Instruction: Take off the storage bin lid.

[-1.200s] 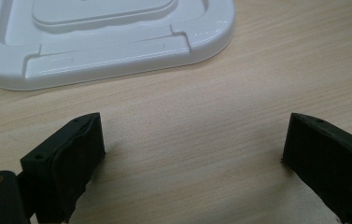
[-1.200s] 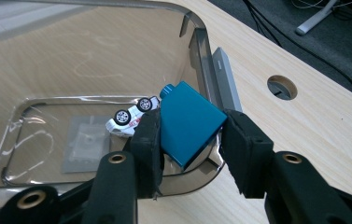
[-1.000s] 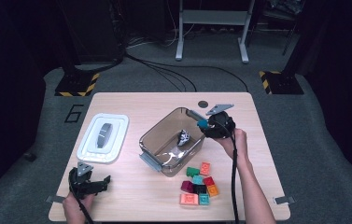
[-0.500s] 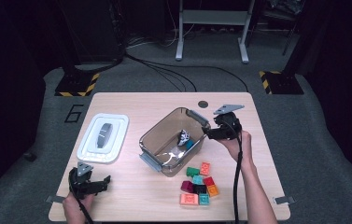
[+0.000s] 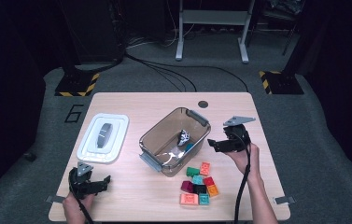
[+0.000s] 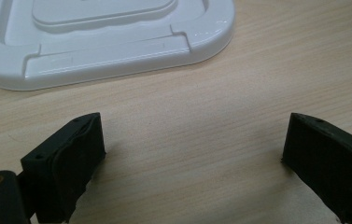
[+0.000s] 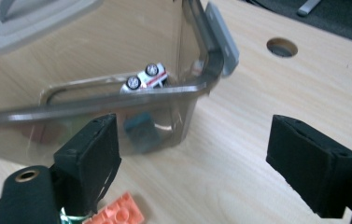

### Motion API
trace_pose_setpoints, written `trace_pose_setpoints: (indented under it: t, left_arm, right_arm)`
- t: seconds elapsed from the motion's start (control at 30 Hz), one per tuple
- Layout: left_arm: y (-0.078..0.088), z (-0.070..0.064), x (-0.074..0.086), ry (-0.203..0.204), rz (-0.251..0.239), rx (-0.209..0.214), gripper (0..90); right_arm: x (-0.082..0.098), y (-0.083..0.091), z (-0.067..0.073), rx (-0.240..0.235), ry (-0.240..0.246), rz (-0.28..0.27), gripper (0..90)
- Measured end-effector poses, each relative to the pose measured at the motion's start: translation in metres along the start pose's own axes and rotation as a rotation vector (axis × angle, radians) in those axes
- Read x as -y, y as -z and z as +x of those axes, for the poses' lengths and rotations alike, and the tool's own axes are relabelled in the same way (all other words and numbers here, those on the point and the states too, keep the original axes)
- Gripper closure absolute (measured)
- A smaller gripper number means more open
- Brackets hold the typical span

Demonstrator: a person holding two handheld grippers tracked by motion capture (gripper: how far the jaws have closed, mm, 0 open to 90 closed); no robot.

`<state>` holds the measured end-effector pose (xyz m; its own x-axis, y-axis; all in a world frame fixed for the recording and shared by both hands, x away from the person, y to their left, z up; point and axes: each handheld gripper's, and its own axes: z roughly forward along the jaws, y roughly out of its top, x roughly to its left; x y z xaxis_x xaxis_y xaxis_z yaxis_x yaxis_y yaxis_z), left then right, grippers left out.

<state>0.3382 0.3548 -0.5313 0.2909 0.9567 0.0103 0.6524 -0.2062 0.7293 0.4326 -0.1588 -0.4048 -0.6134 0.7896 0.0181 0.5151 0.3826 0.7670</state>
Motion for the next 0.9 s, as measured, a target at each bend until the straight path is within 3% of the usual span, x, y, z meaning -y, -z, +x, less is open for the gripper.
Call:
trace_pose_setpoints:
  t: [0.37, 0.67, 0.9]
  left_arm:
    - [0.000, 0.000, 0.000, 0.000, 0.003, 0.003, 5.4]
    - [0.001, 0.001, 0.000, -0.002, 0.012, 0.006, 5.4]
    - [0.000, 0.001, 0.000, -0.001, 0.008, 0.006, 5.4]
  right_arm:
    - [0.041, -0.020, 0.016, -0.043, -0.041, 0.077, 14.9]
    - [0.061, -0.046, 0.032, -0.054, -0.065, 0.142, 17.4]
    - [0.066, -0.060, 0.036, -0.008, -0.159, 0.154, 17.9]
